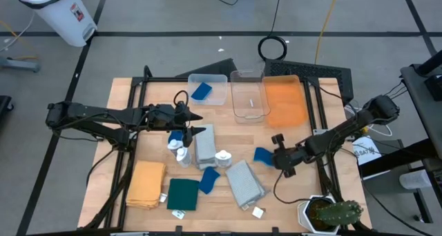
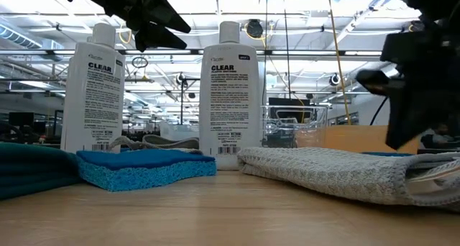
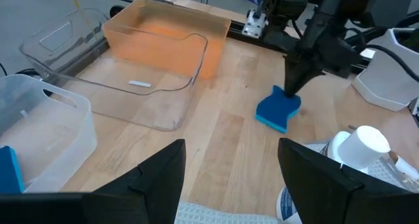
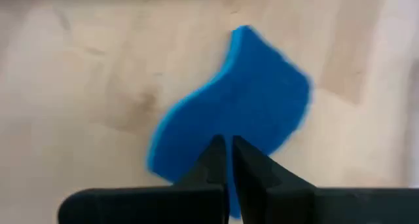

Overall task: Pick & Place Kitchen Items
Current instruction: Put the blue sponge into the white bin

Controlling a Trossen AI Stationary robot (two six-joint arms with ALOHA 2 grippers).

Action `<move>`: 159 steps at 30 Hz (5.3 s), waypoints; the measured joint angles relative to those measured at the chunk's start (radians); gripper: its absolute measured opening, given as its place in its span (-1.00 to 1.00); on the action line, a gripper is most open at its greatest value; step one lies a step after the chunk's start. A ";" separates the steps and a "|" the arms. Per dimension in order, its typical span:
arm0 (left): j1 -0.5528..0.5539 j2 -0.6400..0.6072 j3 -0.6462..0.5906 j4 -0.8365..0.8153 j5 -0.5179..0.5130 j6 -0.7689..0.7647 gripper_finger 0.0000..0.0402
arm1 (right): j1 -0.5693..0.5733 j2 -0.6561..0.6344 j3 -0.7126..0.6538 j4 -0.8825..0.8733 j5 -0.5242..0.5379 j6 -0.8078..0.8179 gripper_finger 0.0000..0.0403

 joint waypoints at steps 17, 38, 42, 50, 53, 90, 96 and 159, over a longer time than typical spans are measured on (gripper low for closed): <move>-0.012 0.000 0.000 -0.003 0.000 -0.001 0.22 | 0.000 -0.063 -0.029 0.047 -0.039 0.415 0.28; -0.016 0.000 0.000 0.001 -0.018 -0.001 0.22 | -0.064 0.027 -0.119 0.162 -0.103 0.526 0.95; -0.016 0.000 0.000 0.002 -0.018 0.000 0.22 | -0.079 0.027 -0.119 0.150 -0.118 0.527 0.94; -0.016 0.000 0.000 0.005 -0.018 0.000 0.22 | -0.093 0.028 -0.119 0.141 -0.137 0.520 0.44; -0.016 0.000 0.000 0.005 -0.018 -0.027 0.22 | -0.093 0.027 -0.119 0.142 -0.138 0.479 0.20; -0.020 0.480 0.221 0.572 0.091 0.045 0.22 | -0.148 -0.094 0.023 0.649 0.391 -0.550 -0.80; -0.020 0.554 0.320 0.469 0.130 0.049 0.22 | -0.152 -0.068 0.024 0.662 0.389 -0.555 -0.80; 0.633 0.335 -0.088 0.445 0.157 -0.395 -0.92 | -0.105 -0.078 0.023 0.805 0.622 -0.389 -0.09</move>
